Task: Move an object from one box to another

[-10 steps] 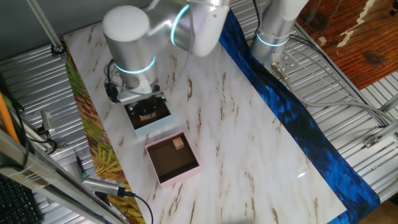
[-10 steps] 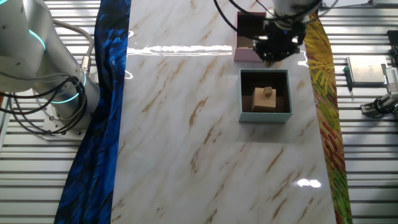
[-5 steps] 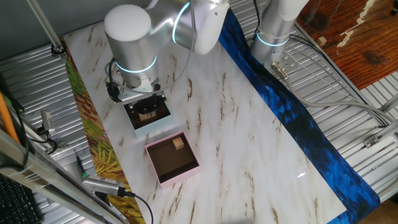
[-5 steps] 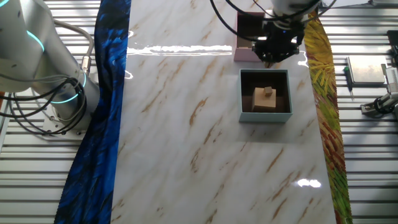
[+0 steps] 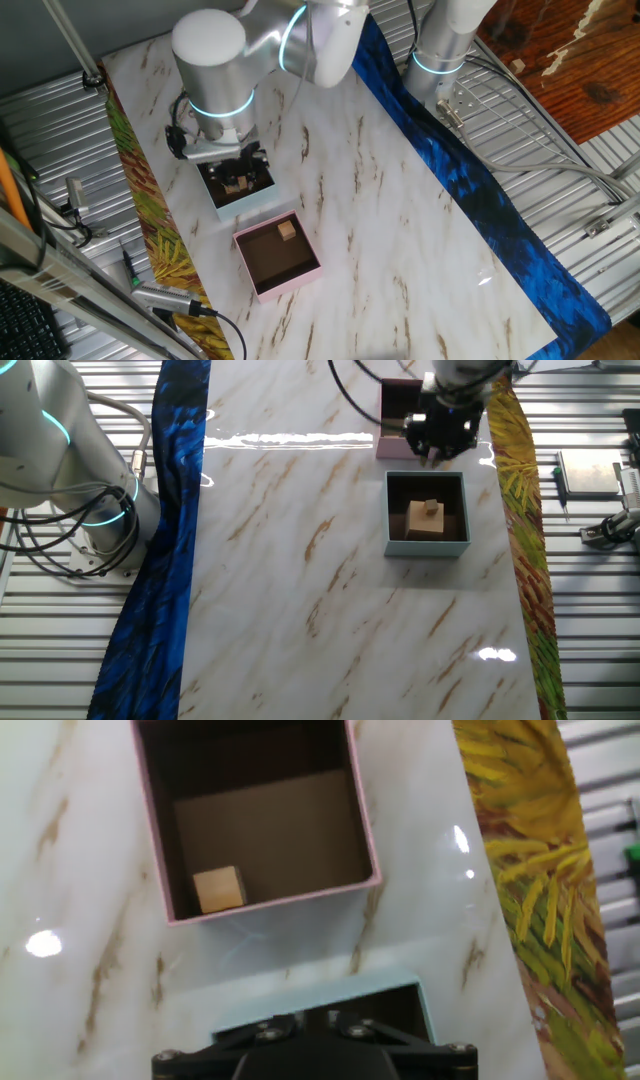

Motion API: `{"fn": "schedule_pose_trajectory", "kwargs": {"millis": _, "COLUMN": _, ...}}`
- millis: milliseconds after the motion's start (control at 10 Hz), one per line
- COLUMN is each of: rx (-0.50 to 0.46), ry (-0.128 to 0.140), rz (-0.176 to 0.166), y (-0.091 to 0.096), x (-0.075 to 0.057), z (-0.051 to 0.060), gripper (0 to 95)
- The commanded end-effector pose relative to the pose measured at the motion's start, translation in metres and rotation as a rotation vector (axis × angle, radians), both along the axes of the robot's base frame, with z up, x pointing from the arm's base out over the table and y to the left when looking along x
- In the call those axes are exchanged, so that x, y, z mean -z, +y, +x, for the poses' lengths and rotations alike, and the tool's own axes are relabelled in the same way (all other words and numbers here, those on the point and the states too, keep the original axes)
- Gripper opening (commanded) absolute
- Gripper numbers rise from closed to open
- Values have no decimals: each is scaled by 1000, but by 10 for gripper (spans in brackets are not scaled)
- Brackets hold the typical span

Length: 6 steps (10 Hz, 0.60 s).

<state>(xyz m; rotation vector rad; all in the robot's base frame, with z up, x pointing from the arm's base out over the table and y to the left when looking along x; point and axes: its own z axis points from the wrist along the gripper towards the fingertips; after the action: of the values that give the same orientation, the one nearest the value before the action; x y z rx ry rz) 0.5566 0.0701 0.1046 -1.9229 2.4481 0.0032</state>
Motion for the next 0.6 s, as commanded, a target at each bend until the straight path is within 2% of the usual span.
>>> {"fn": "schedule_pose_trajectory", "kwargs": {"millis": 100, "rx": -128, "ry": 5, "rz": 3, "y": -19, "x": 3, "z": 4, "gripper": 190}}
{"fn": "schedule_pose_trajectory", "kwargs": {"millis": 200, "rx": -153, "ry": 4, "rz": 3, "y": -27, "x": 4, "z": 5, "gripper": 380}}
{"fn": "schedule_pose_trajectory", "kwargs": {"millis": 600, "rx": -206, "ry": 0, "rz": 12, "y": -49, "x": 13, "z": 5, "gripper": 380}}
